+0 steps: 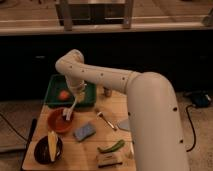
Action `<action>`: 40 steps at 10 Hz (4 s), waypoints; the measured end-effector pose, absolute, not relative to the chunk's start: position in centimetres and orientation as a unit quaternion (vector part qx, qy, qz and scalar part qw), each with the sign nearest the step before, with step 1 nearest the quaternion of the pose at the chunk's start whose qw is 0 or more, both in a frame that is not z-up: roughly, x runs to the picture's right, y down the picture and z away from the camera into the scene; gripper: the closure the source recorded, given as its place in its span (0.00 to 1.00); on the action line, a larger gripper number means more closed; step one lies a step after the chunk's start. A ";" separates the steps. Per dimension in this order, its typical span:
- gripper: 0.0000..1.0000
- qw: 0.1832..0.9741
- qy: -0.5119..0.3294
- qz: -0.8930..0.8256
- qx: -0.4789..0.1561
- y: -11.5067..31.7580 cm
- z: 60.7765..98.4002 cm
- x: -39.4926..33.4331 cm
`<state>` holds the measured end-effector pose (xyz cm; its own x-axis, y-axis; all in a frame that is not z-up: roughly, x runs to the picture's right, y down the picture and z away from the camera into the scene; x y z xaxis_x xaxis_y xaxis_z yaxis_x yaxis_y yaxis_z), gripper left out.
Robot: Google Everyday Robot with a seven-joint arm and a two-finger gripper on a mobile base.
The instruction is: Wipe red bowl with brush
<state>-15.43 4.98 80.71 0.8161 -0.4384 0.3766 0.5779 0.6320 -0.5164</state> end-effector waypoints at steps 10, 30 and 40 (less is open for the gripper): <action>1.00 0.865 -0.133 -0.357 -0.325 7.8 78.7 -20.3; 1.00 0.872 -0.121 -0.340 -0.331 7.9 78.3 -15.3; 1.00 0.862 -0.138 -0.374 -0.312 5.9 79.1 -22.9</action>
